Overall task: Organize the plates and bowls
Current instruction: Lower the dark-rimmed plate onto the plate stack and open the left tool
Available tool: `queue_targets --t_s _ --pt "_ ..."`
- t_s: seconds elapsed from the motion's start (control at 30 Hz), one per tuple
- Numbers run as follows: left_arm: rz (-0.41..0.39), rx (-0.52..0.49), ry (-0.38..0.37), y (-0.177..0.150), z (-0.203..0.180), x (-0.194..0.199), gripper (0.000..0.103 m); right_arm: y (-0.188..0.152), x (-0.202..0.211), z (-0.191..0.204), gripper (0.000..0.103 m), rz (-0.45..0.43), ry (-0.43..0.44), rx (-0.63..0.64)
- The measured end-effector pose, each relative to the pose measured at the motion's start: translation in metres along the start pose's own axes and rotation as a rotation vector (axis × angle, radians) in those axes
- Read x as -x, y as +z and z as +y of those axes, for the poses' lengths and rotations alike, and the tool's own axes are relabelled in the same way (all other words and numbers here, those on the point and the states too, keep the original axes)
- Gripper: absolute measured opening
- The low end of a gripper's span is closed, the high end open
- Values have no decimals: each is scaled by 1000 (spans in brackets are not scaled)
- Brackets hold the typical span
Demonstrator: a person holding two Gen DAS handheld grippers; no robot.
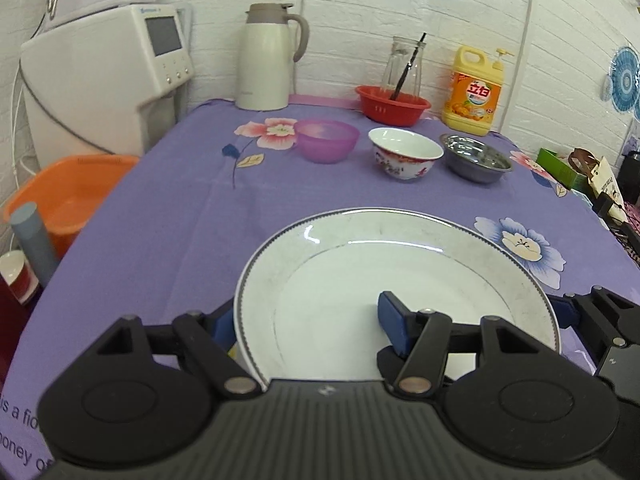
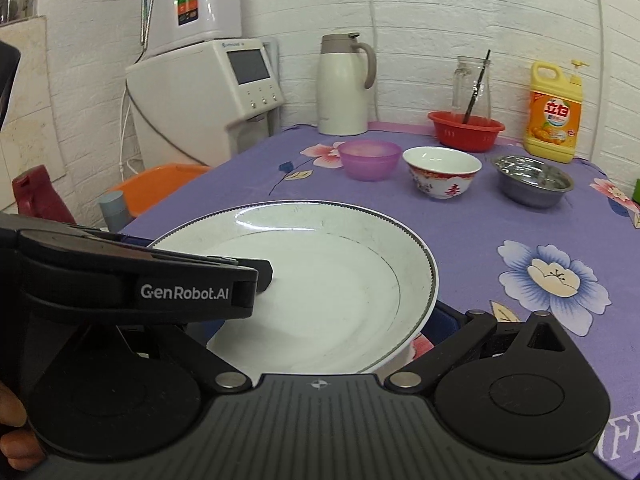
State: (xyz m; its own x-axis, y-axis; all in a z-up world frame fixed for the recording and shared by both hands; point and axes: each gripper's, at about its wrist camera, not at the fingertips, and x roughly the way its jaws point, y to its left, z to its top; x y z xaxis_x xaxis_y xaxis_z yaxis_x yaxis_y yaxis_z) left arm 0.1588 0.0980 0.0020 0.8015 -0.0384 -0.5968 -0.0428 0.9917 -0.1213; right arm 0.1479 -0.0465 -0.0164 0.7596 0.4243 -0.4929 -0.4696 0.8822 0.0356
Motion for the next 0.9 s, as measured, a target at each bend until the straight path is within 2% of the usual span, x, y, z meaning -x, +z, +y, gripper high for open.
queue_targets --t_s 0.23,0.37,0.53,0.6,0.67,0.73,0.9 --pt "28 54 -30 -14 18 -13 61 -11 -13 13 103 53 -9 42" --pt "11 23 -40 -16 17 -14 62 -13 -17 11 103 81 -9 42" --pt "-15 32 -55 -15 21 -9 65 -13 -17 14 103 86 -27 72" --pt "-43 33 -54 -12 22 -3 71 -12 -16 11 103 73 -36 64" --pt "-61 46 -54 -8 24 1 71 -11 -14 13 103 57 -72 78" --pt "-76 61 -64 -2 24 4 71 -13 -18 19 103 77 -100 128" --pt "-97 66 -67 9 20 8 71 -12 -13 10 103 84 -61 128"
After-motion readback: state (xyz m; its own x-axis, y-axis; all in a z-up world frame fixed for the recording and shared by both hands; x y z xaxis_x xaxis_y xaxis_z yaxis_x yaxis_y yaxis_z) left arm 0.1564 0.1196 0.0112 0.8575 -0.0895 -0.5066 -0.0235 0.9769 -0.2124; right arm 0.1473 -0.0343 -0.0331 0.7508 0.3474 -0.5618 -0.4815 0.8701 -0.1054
